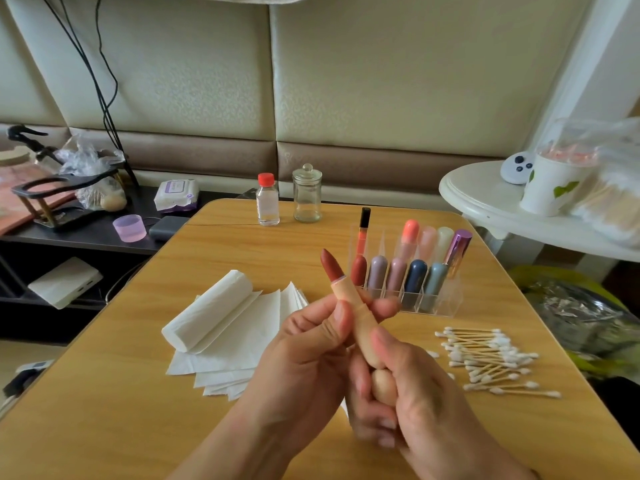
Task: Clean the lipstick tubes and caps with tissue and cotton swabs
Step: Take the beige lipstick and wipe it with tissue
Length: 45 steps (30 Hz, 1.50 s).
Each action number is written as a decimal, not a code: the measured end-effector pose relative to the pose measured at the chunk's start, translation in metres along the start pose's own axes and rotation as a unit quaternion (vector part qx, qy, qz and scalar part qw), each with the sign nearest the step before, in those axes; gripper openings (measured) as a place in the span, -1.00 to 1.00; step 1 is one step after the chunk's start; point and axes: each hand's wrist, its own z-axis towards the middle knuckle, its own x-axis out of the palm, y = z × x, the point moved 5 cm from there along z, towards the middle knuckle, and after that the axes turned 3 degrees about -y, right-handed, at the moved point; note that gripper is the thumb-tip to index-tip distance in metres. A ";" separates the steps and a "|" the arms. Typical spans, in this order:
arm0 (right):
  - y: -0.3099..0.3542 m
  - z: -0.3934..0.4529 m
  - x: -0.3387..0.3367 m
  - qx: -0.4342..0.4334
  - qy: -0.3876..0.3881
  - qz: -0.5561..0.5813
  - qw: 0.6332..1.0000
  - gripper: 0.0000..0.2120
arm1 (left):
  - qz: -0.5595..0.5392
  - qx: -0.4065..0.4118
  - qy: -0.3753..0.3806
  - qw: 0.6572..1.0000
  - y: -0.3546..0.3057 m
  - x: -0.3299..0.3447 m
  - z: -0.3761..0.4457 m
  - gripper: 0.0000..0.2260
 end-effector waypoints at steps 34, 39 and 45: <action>-0.001 -0.019 -0.001 -0.322 -0.128 -0.723 0.597 -0.76 | -0.120 0.038 -0.153 0.980 -0.016 -0.025 0.011 -0.56; 0.013 -0.021 -0.012 -0.395 -0.169 -0.545 0.720 -0.91 | -0.108 0.029 -0.141 0.984 -0.016 -0.019 0.009 -0.54; 0.048 -0.028 -0.039 -0.458 -0.291 -0.289 0.789 -0.79 | -0.018 0.004 -0.124 0.992 -0.006 -0.010 0.007 -0.55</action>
